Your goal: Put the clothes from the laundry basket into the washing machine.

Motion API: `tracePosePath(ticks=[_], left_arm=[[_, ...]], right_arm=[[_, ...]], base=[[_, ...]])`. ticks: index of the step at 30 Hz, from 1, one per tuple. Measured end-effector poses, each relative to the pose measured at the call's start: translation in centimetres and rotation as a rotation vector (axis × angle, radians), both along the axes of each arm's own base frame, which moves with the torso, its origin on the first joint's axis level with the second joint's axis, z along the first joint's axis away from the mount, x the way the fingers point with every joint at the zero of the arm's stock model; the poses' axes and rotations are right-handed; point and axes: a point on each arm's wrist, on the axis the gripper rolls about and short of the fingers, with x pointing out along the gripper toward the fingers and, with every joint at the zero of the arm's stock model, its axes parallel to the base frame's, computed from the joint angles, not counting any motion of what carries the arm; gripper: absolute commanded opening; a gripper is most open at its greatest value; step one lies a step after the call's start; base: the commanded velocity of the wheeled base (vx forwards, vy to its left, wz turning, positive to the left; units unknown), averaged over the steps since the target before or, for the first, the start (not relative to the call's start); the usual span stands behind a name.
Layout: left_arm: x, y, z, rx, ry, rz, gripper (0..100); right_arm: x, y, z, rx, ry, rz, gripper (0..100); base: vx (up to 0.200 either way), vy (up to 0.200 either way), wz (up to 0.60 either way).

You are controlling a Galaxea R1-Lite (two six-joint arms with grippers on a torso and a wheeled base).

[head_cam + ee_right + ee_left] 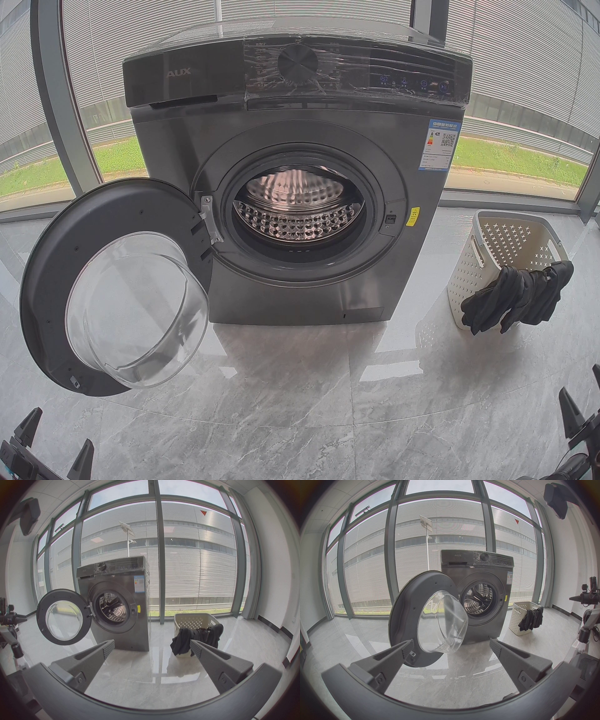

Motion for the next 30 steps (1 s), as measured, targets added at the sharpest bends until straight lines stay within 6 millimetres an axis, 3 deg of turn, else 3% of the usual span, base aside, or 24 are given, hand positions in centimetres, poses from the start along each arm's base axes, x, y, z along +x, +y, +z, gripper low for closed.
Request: tracePosePath(ticks=[5, 15, 22, 30], left_arm=[[0.0, 0.0, 0.0, 0.0, 0.0, 0.0, 100], [0.0, 0.0, 0.0, 0.002, -0.001, 0.0, 100], [0.0, 0.0, 0.0, 0.002, 0.0, 0.001, 100], [0.0, 0.0, 0.0, 0.002, 0.0, 0.0, 100]], right_arm=[[-1.2, 0.0, -1.5, 0.003, 0.006, -0.013, 100], [-1.9, 0.1, -1.6, 0.009, -0.072, -0.045, 100], [-2.0, -0.2, -1.8, 0.017, -0.064, -0.178, 100], [-1.9, -0.1, -2.2, 0.056, -0.027, -0.118, 100]], base=[[0.0, 0.0, 0.0], [0.0, 0.0, 0.0], [0.0, 0.0, 0.0], [0.0, 0.0, 0.0]])
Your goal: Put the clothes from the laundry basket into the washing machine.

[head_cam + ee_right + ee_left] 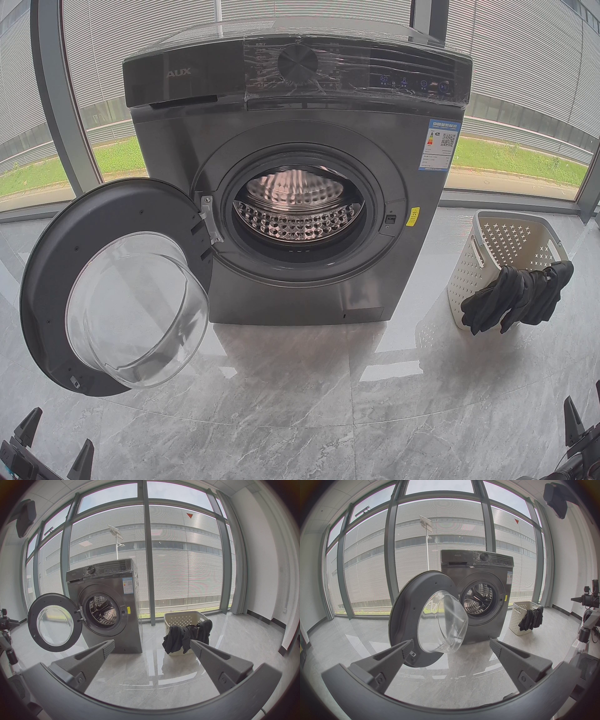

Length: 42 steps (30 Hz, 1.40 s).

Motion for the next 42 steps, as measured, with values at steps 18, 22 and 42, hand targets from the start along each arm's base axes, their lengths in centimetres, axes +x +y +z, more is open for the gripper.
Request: tracePosePath(ticks=[18, 22, 42], left_arm=[[0.0, 0.0, 0.0, 0.0, 0.0, 0.001, 100], [0.0, 0.0, 0.0, 0.0, 0.0, 0.001, 100], [0.0, 0.0, 0.0, -0.001, 0.0, 0.001, 100]], right_arm=[[0.01, 0.16, -0.06, -0.065, 0.008, 0.07, 100], [0.01, 0.16, -0.06, -0.065, 0.008, 0.07, 100], [0.02, 0.16, -0.07, -0.064, 0.01, 0.07, 100]], base=[[0.0, -0.1, 0.0], [0.0, 0.0, 0.0], [0.12, 0.0, 0.0]])
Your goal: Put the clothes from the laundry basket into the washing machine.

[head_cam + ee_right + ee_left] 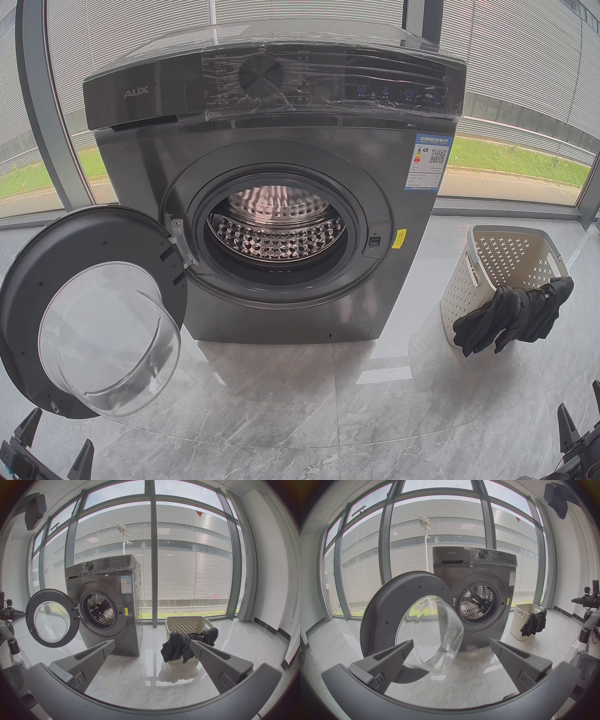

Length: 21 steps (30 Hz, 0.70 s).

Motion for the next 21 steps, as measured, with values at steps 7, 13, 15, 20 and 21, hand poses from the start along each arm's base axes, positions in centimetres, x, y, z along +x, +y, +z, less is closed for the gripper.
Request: tracePosePath(ticks=[7, 13, 15, 20, 21], left_arm=[[0.0, 0.0, 0.0, 0.001, 0.0, 0.001, 100], [0.0, 0.0, 0.0, 0.001, 0.0, 0.003, 100], [0.0, 0.01, 0.0, 0.001, 0.0, 0.003, 100], [0.0, 0.0, 0.01, 0.001, -0.001, 0.004, 100], [0.0, 0.0, 0.0, 0.001, 0.0, 0.003, 100]], right_arm=[[0.0, 0.01, 0.01, 0.0, 0.0, 0.004, 100], [0.0, 0.02, 0.01, 0.0, 0.0, 0.006, 100], [0.0, 0.02, 0.01, 0.0, 0.0, 0.007, 100], [0.0, 0.02, 0.02, 0.0, 0.0, 0.009, 100], [0.0, 0.02, 0.02, 0.0, 0.0, 0.009, 100]], base=[[0.0, -0.086, 0.0], [0.0, -0.2, 0.0], [0.0, -0.2, 0.0], [0.0, -0.2, 0.0], [0.0, -0.2, 0.0]])
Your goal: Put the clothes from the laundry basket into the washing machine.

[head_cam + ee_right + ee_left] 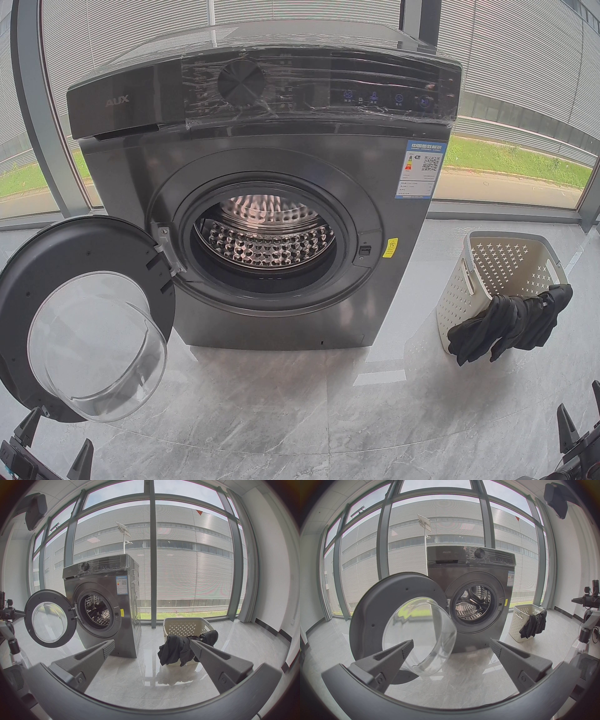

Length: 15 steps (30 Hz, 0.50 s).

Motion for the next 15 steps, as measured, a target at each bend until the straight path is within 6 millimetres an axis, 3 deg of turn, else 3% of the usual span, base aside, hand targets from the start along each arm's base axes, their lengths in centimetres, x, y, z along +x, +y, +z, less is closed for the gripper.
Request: tracePosePath(ticks=[15], left_arm=[[0.0, 0.0, 0.0, 0.0, 0.0, -0.001, 100]], right_arm=[[0.01, 0.0, 0.0, 0.0, 0.001, -0.001, 100]], base=[[0.0, -0.2, 0.0]])
